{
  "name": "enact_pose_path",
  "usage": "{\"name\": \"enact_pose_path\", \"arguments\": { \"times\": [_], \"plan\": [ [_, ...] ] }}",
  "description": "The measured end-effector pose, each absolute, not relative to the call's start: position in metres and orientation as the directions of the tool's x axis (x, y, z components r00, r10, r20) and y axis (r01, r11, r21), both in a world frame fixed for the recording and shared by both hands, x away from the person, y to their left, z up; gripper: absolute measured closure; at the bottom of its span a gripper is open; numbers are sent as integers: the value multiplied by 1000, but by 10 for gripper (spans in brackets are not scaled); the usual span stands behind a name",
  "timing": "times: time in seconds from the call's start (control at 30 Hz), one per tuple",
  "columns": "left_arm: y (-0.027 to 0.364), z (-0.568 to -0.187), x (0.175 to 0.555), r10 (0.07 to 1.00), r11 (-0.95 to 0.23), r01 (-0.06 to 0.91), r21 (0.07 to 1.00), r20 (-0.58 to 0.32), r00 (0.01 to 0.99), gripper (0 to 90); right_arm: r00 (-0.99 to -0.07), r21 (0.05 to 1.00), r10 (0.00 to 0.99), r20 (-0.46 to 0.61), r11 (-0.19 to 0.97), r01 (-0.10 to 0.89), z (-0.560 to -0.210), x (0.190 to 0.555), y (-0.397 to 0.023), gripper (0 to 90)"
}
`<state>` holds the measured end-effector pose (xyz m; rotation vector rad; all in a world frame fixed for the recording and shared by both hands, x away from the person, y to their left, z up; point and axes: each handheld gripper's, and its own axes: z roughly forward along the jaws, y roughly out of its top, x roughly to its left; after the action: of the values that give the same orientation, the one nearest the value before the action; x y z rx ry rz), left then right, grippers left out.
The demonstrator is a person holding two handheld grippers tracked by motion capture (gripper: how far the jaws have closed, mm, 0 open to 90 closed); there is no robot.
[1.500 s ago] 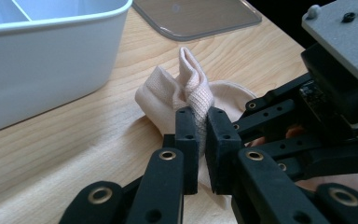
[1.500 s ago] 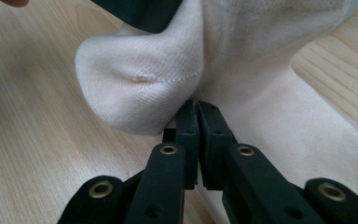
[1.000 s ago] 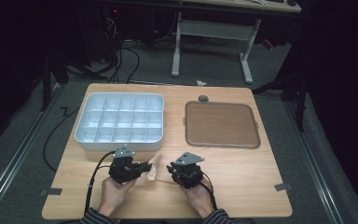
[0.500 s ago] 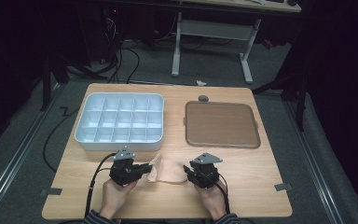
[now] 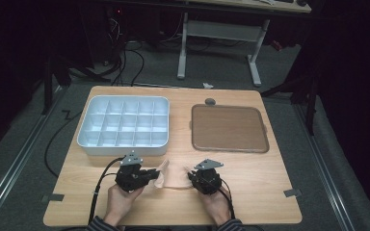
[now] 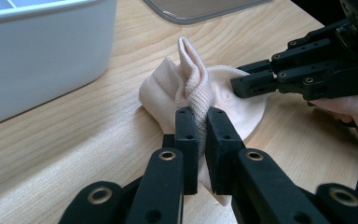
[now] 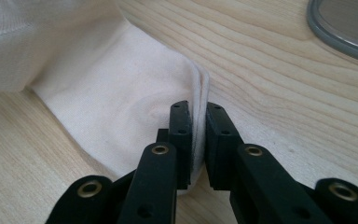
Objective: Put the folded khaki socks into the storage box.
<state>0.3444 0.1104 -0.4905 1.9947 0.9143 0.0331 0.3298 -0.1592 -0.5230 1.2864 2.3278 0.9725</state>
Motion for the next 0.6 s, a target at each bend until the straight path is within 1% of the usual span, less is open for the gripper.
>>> {"name": "enact_pose_path", "arguments": {
  "times": [0.1, 0.23, 0.33, 0.43, 0.6],
  "plan": [
    [107, -488, 345, 603, -326, 579, 748, -307, 736, 847, -558, 687, 828, 52, 376, 622, -523, 331, -155, 831],
    [101, -488, 348, 586, -329, 589, 738, -330, 740, 845, -563, 689, 824, 67, 370, 624, -523, 333, -152, 831],
    [94, -491, 351, 583, -347, 595, 725, -330, 742, 844, -563, 696, 822, 84, 356, 624, -524, 333, -150, 831],
    [89, -491, 354, 583, -366, 583, 725, -309, 751, 844, -568, 700, 818, 92, 353, 621, -525, 335, -150, 831],
    [88, -491, 356, 587, -364, 593, 719, -317, 745, 843, -571, 694, 816, 95, 357, 626, -525, 337, -149, 831]
  ]
}}
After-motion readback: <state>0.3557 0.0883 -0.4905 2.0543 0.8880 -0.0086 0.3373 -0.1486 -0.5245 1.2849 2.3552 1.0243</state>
